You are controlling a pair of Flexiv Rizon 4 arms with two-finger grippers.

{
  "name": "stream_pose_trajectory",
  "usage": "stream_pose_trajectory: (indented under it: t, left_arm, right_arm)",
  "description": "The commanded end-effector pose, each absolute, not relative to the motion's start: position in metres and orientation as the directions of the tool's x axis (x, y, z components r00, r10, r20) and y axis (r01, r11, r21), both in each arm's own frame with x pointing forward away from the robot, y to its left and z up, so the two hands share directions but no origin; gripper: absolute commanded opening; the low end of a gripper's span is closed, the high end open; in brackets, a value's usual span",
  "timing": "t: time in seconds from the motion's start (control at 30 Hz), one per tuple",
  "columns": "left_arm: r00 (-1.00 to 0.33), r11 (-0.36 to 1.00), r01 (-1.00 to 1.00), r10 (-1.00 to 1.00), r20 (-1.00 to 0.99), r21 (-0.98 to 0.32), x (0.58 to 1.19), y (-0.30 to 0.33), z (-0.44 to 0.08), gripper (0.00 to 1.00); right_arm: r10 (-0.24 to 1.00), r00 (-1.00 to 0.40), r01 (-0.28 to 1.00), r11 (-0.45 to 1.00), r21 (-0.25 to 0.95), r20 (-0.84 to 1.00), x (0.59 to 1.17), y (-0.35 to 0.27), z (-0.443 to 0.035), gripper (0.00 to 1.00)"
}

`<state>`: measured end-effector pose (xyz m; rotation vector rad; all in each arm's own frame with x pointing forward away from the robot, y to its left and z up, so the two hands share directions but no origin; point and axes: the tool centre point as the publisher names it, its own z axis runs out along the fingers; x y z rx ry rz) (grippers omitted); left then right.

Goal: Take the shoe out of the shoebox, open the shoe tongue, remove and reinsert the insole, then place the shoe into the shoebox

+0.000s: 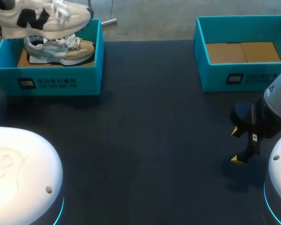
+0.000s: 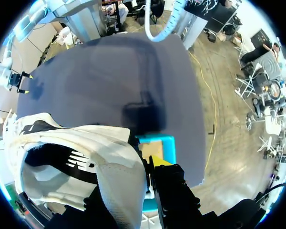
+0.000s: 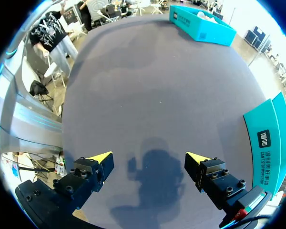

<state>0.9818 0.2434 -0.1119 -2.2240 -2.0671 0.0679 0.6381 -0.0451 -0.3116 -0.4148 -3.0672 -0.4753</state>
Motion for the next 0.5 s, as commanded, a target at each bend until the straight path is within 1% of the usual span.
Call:
stream_pose_trajectory:
  t: [0.03, 0.33, 0.5]
  left_arm:
    - [0.066, -0.067, 0.998, 0.996, 0.060, 0.001, 0.926, 0.231, -0.115, 0.00]
    - [0.040, -0.042, 0.999, 0.996, 0.083, 0.016, 0.869, 0.198, -0.128, 0.00]
    - [0.070, -0.071, 0.997, 0.993, 0.092, 0.009, 0.836, 0.171, -0.142, 0.00]
  right_arm:
    - [0.258, -0.965, 0.260, 0.918, 0.298, 0.047, 0.637, -0.045, -0.312, 1.00]
    - [0.258, -0.965, 0.260, 0.918, 0.298, 0.047, 0.637, -0.045, -0.312, 1.00]
    - [0.258, -0.965, 0.260, 0.918, 0.298, 0.047, 0.637, -0.045, -0.312, 1.00]
